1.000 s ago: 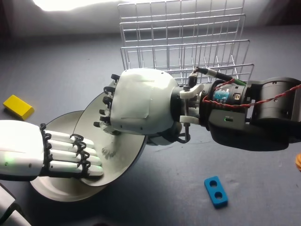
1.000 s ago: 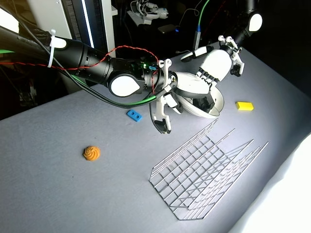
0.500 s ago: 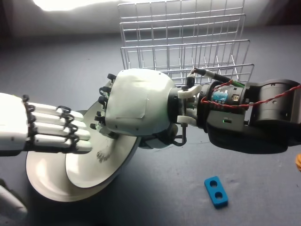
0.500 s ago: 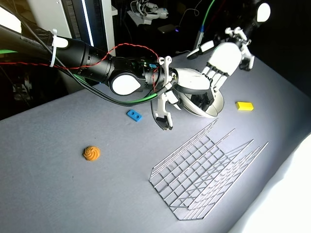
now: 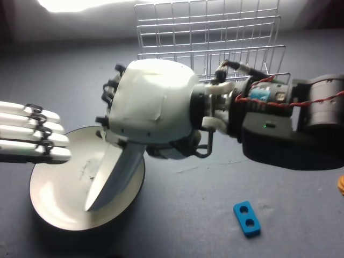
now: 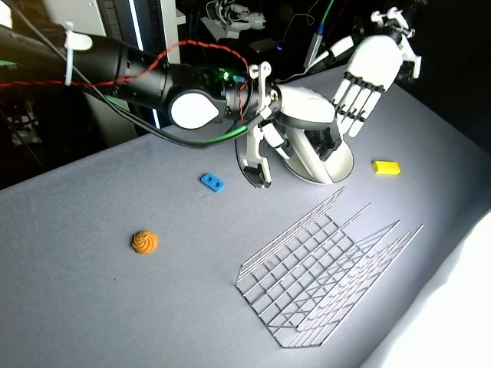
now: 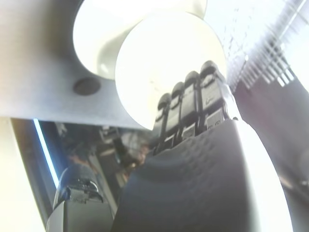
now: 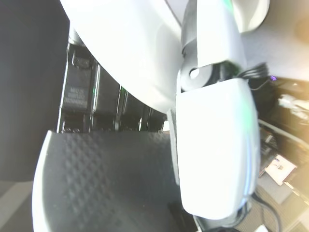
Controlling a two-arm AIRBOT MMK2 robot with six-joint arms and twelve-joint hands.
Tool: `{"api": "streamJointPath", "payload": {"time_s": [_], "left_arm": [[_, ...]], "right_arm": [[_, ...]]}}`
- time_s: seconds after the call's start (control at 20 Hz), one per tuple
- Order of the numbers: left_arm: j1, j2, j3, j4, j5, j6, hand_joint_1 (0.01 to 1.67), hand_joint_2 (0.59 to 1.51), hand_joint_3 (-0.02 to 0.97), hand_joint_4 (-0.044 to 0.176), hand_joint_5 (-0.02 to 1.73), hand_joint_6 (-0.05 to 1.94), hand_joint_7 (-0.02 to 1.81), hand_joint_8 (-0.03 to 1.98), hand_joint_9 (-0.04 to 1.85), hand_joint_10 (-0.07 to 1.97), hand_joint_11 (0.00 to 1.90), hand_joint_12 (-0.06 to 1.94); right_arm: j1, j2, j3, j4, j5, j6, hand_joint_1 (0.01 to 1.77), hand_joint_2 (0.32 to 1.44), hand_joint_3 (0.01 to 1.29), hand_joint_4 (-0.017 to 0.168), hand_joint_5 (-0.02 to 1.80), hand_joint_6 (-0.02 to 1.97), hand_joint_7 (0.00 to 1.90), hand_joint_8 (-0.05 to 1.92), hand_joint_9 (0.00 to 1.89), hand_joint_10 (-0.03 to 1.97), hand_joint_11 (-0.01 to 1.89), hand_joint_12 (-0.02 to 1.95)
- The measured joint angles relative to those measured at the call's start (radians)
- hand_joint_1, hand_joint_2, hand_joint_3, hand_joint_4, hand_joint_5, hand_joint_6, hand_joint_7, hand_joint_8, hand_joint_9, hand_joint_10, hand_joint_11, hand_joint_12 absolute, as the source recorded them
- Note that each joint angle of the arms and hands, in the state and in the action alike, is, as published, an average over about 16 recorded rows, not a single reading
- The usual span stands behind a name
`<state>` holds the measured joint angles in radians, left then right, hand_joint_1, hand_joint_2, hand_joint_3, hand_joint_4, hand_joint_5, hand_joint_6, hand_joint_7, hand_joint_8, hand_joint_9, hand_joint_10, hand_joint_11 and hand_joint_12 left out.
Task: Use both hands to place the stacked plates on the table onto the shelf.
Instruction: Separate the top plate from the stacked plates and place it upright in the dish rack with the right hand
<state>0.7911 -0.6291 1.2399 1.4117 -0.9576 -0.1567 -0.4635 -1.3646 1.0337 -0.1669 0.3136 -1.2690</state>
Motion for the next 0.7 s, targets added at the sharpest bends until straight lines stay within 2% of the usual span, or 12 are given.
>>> {"api": "streamJointPath", "payload": {"time_s": [0.35,0.7], "left_arm": [[-0.052,0.094,-0.019,0.077,-0.005,-0.079,0.02,1.022,0.017,0.005,0.02,0.02,0.02,0.02,0.02,0.01,0.01,0.01],[-0.087,0.142,-0.021,0.12,-0.019,-0.123,0.02,1.023,0.017,0.005,0.02,0.02,0.02,0.02,0.02,0.01,0.01,0.01]], "right_arm": [[0.052,0.069,-0.08,0.08,-0.028,-0.012,1.35,0.94,0.02,0.003,1.02,0.84,1.12,0.68,1.02,0.98,0.78,1.01],[0.13,0.163,-0.153,0.186,-0.077,-0.016,1.35,0.94,0.02,0.003,1.01,0.87,1.12,0.68,1.04,0.96,0.8,0.98]]}}
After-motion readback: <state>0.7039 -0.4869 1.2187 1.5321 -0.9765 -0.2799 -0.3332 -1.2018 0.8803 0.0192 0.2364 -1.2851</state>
